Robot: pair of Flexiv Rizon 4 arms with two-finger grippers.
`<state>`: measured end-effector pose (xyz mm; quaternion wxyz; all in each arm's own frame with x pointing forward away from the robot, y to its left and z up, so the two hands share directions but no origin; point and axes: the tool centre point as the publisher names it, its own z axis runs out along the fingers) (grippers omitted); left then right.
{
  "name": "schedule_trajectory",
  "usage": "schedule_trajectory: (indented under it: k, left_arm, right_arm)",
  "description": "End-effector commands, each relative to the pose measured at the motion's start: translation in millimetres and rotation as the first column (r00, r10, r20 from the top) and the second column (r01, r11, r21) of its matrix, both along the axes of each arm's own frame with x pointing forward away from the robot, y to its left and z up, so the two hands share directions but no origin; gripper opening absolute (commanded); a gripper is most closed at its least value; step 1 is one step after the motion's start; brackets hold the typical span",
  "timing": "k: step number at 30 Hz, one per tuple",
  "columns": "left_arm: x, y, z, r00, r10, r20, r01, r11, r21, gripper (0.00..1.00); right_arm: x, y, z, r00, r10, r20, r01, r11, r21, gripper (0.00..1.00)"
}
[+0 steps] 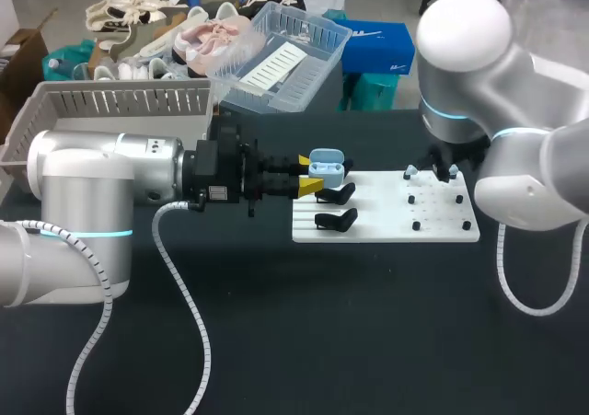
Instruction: Pick up each earbud case from the left stands, insert the matching earbuds, close the lid, and place the case in the box.
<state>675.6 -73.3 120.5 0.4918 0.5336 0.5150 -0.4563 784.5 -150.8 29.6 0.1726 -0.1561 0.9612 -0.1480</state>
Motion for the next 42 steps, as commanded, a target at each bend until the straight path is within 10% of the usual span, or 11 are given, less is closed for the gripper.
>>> schedule_trajectory:
  k: [1,33,42]
  left_arm:
    - [-1.0,-0.4,-0.2,1.000,0.004,0.001,-0.004,1.000,0.000,0.00]
    - [-1.0,-0.4,-0.2,1.000,0.004,0.001,-0.004,1.000,0.000,0.00]
    - [-1.0,-0.4,-0.2,1.000,0.004,0.001,-0.004,1.000,0.000,0.00]
  right_arm:
    - [4.6,1.6,-2.5,1.000,-0.006,-0.003,0.006,1.000,-0.010,0.45]
    - [9.0,3.0,-10.3,1.000,0.001,-0.017,-0.002,0.998,-0.059,0.20]
    - [8.0,4.9,-11.4,1.000,0.000,-0.021,-0.002,0.998,-0.064,0.00]
